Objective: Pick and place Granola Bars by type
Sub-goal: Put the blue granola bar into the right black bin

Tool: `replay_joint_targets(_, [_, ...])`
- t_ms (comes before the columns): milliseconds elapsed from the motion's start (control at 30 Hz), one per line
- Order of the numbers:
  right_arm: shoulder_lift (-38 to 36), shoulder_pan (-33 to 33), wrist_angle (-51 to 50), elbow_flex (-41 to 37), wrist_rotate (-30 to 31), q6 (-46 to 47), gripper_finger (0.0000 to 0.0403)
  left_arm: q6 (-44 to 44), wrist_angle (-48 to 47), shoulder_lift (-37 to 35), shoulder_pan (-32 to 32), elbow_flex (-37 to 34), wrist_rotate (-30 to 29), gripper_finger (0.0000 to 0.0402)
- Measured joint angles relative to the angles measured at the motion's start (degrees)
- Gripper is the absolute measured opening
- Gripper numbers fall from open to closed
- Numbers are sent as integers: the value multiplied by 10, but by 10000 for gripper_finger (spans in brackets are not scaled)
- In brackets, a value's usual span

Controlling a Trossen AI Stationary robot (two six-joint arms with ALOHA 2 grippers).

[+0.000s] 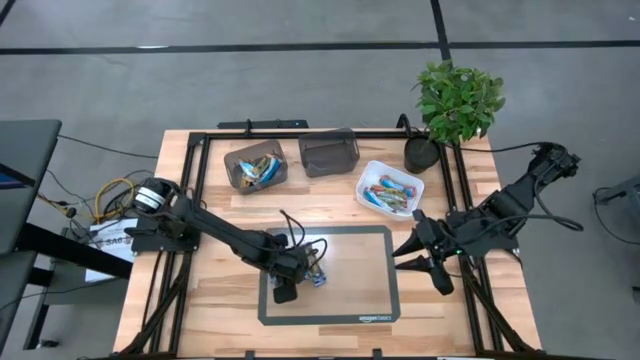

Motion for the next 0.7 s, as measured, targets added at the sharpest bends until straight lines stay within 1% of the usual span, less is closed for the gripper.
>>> replay_joint_targets(133, [0, 0, -3, 0, 15, 0, 129, 22, 0, 21, -4, 0, 4, 203])
replay_joint_targets(233, [0, 0, -3, 0, 28, 0, 129, 32, 0, 43, -3, 0, 19, 204])
replay_joint_targets(333, [0, 0, -5, 0, 28, 4, 129, 35, 0, 55, -4, 0, 23, 201])
replay_joint_targets(400, [0, 0, -6, 0, 28, 9, 129, 32, 3, 60, -5, 1, 22, 192])
replay_joint_targets(533, [0, 0, -6, 0, 28, 10, 129, 17, 1, 58, -4, 1, 26, 148])
replay_joint_targets(700, [0, 0, -18, 0, 28, 10, 129, 14, -3, 59, -5, 13, 36, 63])
